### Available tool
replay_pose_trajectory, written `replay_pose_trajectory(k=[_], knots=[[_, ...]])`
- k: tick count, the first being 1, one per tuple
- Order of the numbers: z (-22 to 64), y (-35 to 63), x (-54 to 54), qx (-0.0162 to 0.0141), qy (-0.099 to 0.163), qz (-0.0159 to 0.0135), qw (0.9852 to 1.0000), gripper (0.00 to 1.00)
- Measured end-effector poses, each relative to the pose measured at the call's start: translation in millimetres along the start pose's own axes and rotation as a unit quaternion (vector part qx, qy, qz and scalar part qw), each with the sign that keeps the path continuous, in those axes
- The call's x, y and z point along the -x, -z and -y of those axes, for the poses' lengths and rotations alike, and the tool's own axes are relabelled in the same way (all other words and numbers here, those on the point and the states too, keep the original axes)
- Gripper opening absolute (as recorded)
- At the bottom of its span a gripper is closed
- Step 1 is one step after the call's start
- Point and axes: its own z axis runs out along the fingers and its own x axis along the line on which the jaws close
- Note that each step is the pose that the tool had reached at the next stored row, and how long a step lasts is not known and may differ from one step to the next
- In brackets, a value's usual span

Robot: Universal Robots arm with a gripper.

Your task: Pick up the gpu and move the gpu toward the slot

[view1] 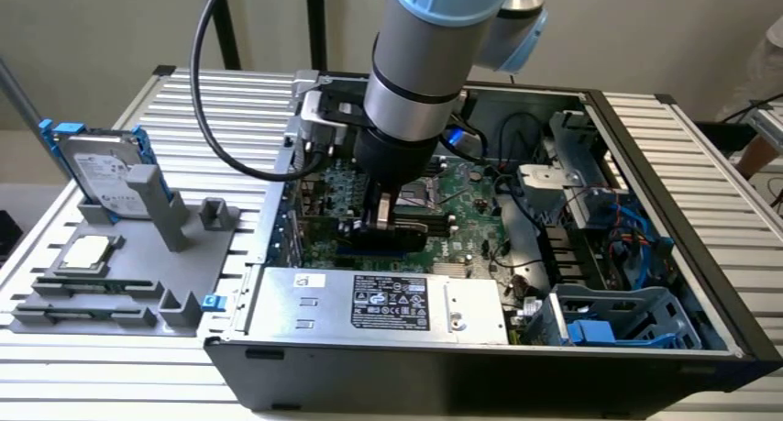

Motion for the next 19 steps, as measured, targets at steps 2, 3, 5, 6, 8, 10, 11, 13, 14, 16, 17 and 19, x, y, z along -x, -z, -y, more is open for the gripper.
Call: replay_pose_trajectory(k=[2,3,5,6,8,10,11,13,14,16,17,19], knots=[[0.6,0.0,0.0,0.0001,0.001,0.0000,1.0000,0.26],[0.8,0.0,0.0,0.0001,0.001,-0.0001,1.0000,0.26],[1.0,-0.1,0.0,0.0001,0.001,-0.0003,1.0000,0.26],[1.1,-0.3,0.0,0.0001,0.002,-0.0003,1.0000,0.26],[1.3,-0.8,-0.1,0.0002,0.002,-0.0004,1.0000,0.26],[1.5,-1.5,-0.1,0.0003,0.003,-0.0006,1.0000,0.26],[1.5,-2.1,-0.2,0.0005,0.003,-0.0007,1.0000,0.26],[2.1,-4.5,-0.1,-0.0004,0.003,0.0004,1.0000,0.26],[2.2,-4.9,-0.2,-0.0001,0.003,0.0000,1.0000,0.26],[2.1,-5.0,-0.4,0.0003,0.003,-0.0006,1.0000,0.26],[2.1,-5.0,-0.4,0.0002,0.003,-0.0006,1.0000,0.26],[2.0,-5.1,-0.4,0.0002,0.003,-0.0006,1.0000,0.26]])
